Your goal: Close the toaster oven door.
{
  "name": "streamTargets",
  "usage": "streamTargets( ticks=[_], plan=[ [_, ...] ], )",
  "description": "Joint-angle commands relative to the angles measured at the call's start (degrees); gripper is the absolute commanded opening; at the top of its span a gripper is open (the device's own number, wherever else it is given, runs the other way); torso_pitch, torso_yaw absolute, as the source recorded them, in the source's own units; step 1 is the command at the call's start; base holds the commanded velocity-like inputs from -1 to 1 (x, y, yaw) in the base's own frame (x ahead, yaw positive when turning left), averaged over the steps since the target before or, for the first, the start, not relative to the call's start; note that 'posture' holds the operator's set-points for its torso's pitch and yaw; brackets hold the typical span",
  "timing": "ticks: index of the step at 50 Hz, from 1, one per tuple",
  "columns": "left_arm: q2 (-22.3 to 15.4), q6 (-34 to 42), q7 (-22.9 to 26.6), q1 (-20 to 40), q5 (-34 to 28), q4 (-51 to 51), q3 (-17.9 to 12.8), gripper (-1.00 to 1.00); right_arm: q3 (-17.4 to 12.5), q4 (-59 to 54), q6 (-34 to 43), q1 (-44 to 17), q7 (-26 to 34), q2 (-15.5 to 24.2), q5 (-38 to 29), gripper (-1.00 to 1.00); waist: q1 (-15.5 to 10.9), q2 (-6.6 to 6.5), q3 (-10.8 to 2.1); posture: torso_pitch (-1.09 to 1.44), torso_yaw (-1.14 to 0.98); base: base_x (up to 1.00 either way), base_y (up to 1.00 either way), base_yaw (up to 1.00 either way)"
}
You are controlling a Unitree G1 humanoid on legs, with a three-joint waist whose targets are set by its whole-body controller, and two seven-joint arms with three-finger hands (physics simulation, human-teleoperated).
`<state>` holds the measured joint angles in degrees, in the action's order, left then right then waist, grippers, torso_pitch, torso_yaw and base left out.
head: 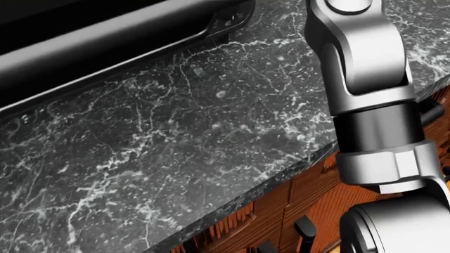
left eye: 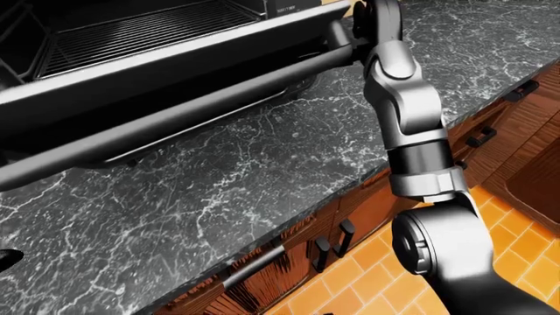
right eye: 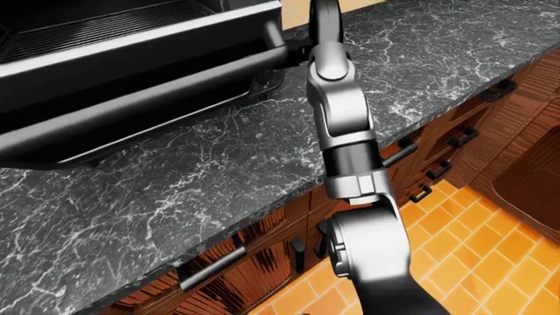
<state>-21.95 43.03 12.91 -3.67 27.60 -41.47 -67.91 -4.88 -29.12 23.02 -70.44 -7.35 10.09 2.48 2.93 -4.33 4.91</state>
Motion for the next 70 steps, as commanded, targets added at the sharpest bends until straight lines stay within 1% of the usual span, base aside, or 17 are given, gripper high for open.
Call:
streamTargets(
  ticks=[1,5,7,9,12,15,21,25,31,34,40,43,50,56,59,64,70],
  plan=[
    [-0.64,-1.39,-0.07,-0.01,0.68,-2.87,-1.44,1.0,0.32,3.31,-3.03,-3.74,-0.49,-0.29,0.94,1.0,-0.6,0.13,-1.54,0.0,0.0,0.0,0.0,0.0],
    [-0.53,2.0,-1.39,-0.33,4.8,-6.73,-4.86,1.0,0.31,3.07,-3.13,-3.95,-0.53,-0.25,0.98,1.0,-0.5,0.21,-1.49,0.0,0.0,0.0,0.0,0.0],
    [0.03,2.43,-1.94,-0.6,8.48,-9.68,-8.04,1.0,0.31,2.85,-3.24,-4.04,-0.51,-0.23,0.98,1.0,-0.52,0.33,-1.44,0.0,0.0,0.0,0.0,0.0],
    [0.3,3.12,-3.17,-1.38,11.3,-11.06,-9.77,1.0,0.31,2.75,-3.26,-4.09,-0.51,-0.25,1.01,1.0,-0.52,0.37,-1.36,0.0,0.0,0.0,0.0,0.0],
    [0.56,2.67,-4.91,-2.54,13.14,-11.81,-10.52,1.0,0.32,2.69,-3.34,-4.08,-0.51,-0.25,1.02,1.0,-0.54,0.33,-1.26,0.0,0.0,0.0,0.0,0.0],
    [2.95,2.52,-7.63,-4.11,14.51,-14.28,-11.67,1.0,0.31,2.75,-3.29,-4.12,-0.5,-0.21,1.05,1.0,-0.58,0.22,-1.23,0.0,0.0,0.0,0.0,0.0],
    [3.51,1.6,-9.78,-6.4,18.35,-15.65,-13.88,1.0,0.31,2.3,-3.51,-4.26,-0.43,-0.2,1.02,1.0,-0.57,0.1,-1.12,0.0,0.0,0.0,0.0,0.0],
    [5.9,0.43,-9.72,-8.64,20.74,-17.19,-15.22,1.0,0.31,2.38,-3.47,-4.28,-0.44,-0.18,1.0,1.0,-0.59,0.21,-1.07,0.0,0.0,0.0,0.0,0.0],
    [7.19,-0.48,-11.08,-11.7,25.47,-18.45,-17.09,1.0,0.19,2.1,-3.35,-4.83,-0.44,-0.01,1.14,1.0,-0.59,0.26,-0.99,0.0,0.0,0.0,0.0,0.0],
    [8.97,-3.79,-11.28,-15.23,26.46,-18.53,-14.85,1.0,0.08,2.22,-3.24,-4.85,-0.39,0.23,1.26,1.0,-0.59,0.33,-0.95,0.0,0.0,0.0,0.0,0.0],
    [10.61,-11.74,-12.6,-24.91,30.09,-18.53,-7.74,1.0,0.09,2.31,-3.3,-4.66,-0.46,0.25,1.39,1.0,-0.75,0.55,-1.03,0.0,0.0,0.0,0.0,0.0],
    [12.23,-15.86,-12.52,-28.11,29.6,-18.53,-4.83,1.0,0.08,2.31,-3.4,-4.48,-0.47,0.32,1.41,1.0,-0.77,0.74,-1.07,0.0,0.0,0.0,0.0,0.0],
    [11.9,-19.84,-14.91,-31.71,29.96,-18.53,-0.6,1.0,0.04,2.71,-3.01,-4.41,-0.48,0.32,1.64,1.0,-0.85,0.99,-1.11,0.0,0.0,0.0,0.0,0.0],
    [11.53,-24.08,-15.28,-35.83,29.48,-18.52,4.34,1.0,0.07,2.69,-3.13,-4.26,-0.41,0.34,1.73,1.0,-0.9,1.09,-1.11,0.0,0.0,0.0,0.0,0.0],
    [10.82,-26.71,-14.71,-38.18,28.62,-18.52,7.51,1.0,0.06,2.62,-3.18,-4.22,-0.35,0.36,1.72,1.0,-0.98,1.28,-1.09,0.0,0.0,0.0,0.0,0.0],
    [8.77,-32.71,-12.53,-43.85,26.77,-18.52,14.73,1.0,0.13,2.7,-3.1,-4.29,-0.38,0.23,1.73,1.0,-1.08,1.61,-1.13,0.0,0.0,0.0,0.0,0.0],
    [3.43,-38.22,-15.01,-47.36,28.02,-18.52,17.95,1.0,0.1,3.15,-2.79,-4.21,-0.47,0.22,1.84,1.0,-1.03,1.9,-1.16,0.0,0.0,0.0,0.0,0.0]
  ],
)
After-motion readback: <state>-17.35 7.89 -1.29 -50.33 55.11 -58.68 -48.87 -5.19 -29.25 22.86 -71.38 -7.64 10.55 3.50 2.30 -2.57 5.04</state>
